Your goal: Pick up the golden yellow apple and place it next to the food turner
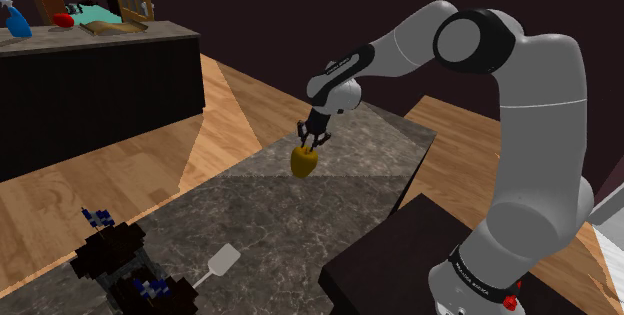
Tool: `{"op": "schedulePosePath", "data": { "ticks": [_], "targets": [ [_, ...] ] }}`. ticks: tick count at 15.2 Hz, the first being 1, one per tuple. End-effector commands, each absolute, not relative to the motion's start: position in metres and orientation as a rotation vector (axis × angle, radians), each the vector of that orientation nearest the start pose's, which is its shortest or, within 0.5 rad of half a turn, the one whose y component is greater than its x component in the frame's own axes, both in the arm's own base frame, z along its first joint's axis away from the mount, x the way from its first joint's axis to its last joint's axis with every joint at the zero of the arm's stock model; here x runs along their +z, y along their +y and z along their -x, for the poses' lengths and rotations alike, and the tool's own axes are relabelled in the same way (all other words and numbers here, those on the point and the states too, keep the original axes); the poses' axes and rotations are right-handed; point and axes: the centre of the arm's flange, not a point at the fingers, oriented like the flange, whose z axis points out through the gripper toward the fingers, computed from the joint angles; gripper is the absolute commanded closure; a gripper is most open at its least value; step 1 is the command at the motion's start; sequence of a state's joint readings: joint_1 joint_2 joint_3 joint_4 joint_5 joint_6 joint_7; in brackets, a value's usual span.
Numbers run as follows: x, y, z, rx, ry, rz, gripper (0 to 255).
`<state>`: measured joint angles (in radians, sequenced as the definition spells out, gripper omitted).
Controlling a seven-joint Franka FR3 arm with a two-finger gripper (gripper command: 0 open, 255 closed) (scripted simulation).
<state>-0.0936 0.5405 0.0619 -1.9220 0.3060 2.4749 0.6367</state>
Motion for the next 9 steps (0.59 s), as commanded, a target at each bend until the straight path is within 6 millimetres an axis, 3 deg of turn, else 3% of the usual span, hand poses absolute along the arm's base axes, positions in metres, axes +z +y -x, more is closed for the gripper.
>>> {"op": "schedulePosePath", "data": {
  "ticks": [1,9],
  "targets": [
    [0.2091,-0.0224,-0.6277,0.083,1.296,2.623,255],
    [0.2143,-0.0223,-0.6277,0.082,1.296,2.623,255]
  ]
}}
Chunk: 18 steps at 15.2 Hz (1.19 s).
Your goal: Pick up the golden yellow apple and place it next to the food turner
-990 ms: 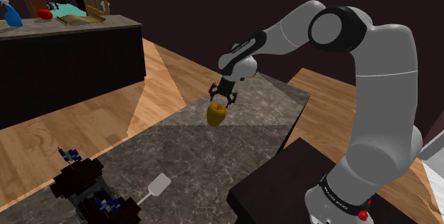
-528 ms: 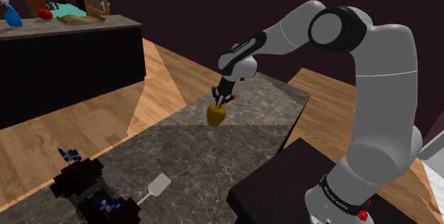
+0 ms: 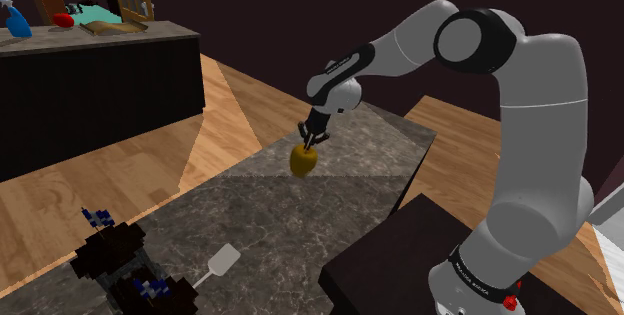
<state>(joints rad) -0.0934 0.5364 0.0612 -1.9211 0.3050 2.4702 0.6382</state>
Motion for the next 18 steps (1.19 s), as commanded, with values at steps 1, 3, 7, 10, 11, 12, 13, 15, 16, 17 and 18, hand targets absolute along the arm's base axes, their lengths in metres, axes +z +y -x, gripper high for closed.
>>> {"op": "schedulePosePath", "data": {
  "ticks": [1,3,7,10,11,12,13,15,16,17,18],
  "targets": [
    [0.22,-0.022,-0.628,0.082,1.296,2.623,255],
    [0.23,-0.022,-0.628,0.083,1.296,2.623,255],
    [0.251,-0.022,-0.628,0.083,1.296,2.623,255],
    [0.267,-0.022,-0.628,0.083,1.296,2.623,255],
    [0.272,-0.022,-0.628,0.083,1.296,2.623,255],
    [0.278,-0.022,-0.628,0.083,1.296,2.623,255],
    [0.283,-0.022,-0.628,0.083,1.296,2.623,255],
    [0.294,-0.022,-0.628,0.083,1.296,2.623,255],
    [0.299,-0.022,-0.628,0.083,1.296,2.623,255],
    [0.304,-0.022,-0.628,0.083,1.296,2.623,255],
    [0.309,-0.022,-0.628,0.083,1.296,2.623,255]
  ]
}}
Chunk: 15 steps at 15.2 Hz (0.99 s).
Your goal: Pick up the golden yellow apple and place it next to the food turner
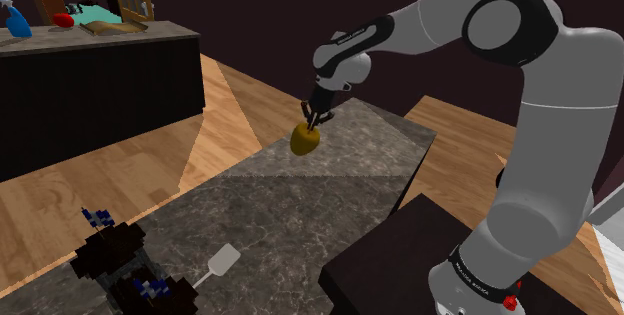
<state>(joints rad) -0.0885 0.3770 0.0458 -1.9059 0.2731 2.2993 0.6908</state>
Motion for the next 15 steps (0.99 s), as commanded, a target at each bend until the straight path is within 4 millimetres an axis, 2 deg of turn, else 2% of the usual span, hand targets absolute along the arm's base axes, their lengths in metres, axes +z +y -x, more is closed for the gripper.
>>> {"op": "schedulePosePath", "data": {
  "ticks": [1,15],
  "targets": [
    [0.315,-0.022,-0.628,0.083,1.296,2.623,255],
    [0.389,-0.022,-0.628,0.083,1.296,2.623,255]
  ]
}}
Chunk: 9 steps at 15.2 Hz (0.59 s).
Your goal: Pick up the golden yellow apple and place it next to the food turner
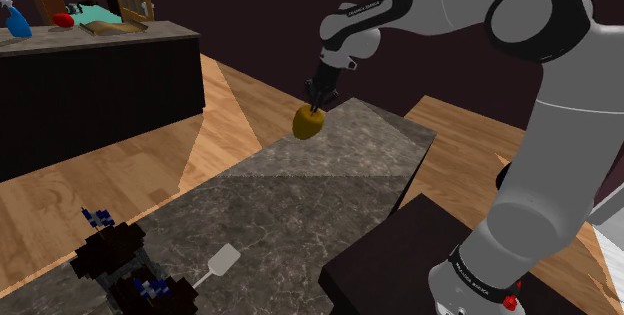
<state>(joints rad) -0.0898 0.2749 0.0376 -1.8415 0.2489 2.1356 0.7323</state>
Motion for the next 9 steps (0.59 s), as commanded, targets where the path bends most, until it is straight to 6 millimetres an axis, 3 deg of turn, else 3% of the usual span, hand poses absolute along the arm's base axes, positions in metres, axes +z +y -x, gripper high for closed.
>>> {"op": "schedulePosePath", "data": {
  "ticks": [1,4,9],
  "targets": [
    [0.394,-0.022,-0.628,0.083,1.296,2.623,255],
    [0.406,-0.022,-0.628,0.082,1.296,2.623,255],
    [0.406,0.024,-0.58,0.083,1.296,2.623,255]
  ]
}}
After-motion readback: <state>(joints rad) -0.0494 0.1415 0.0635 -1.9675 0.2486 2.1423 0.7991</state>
